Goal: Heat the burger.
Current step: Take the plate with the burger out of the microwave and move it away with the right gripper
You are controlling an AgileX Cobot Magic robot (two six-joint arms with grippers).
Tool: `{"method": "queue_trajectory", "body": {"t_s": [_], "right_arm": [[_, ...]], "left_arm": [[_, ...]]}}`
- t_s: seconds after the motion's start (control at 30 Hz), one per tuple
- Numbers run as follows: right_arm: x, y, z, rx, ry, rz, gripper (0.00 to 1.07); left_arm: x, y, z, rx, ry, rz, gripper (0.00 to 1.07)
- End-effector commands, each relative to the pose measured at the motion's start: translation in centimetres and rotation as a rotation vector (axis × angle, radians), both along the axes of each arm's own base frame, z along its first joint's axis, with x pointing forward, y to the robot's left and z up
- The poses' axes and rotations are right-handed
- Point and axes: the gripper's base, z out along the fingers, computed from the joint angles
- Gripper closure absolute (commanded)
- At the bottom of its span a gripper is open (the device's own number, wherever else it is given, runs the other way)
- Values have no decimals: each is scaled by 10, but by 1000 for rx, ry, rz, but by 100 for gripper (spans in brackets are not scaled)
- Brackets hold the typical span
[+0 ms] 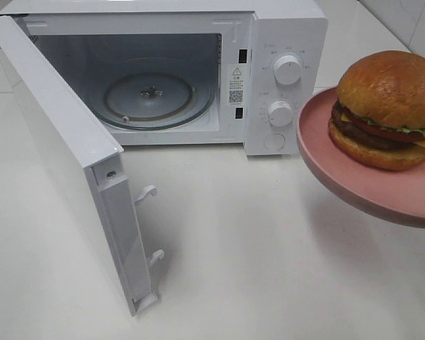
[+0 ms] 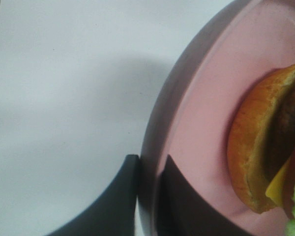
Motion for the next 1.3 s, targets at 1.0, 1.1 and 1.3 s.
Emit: {"method": "queue_trajectory", "body": {"t_s": [1.0, 1.1, 1.3], "right_arm": [[6, -29, 4, 45, -39, -554, 107], [9, -29, 0, 31, -20, -615, 107], [17, -24, -8, 44, 12, -710, 107]], "left_arm": [[-2, 0, 0, -5, -23, 3, 7], [-2, 0, 0, -5, -23, 3, 7], [-2, 0, 0, -5, -23, 3, 7]]}}
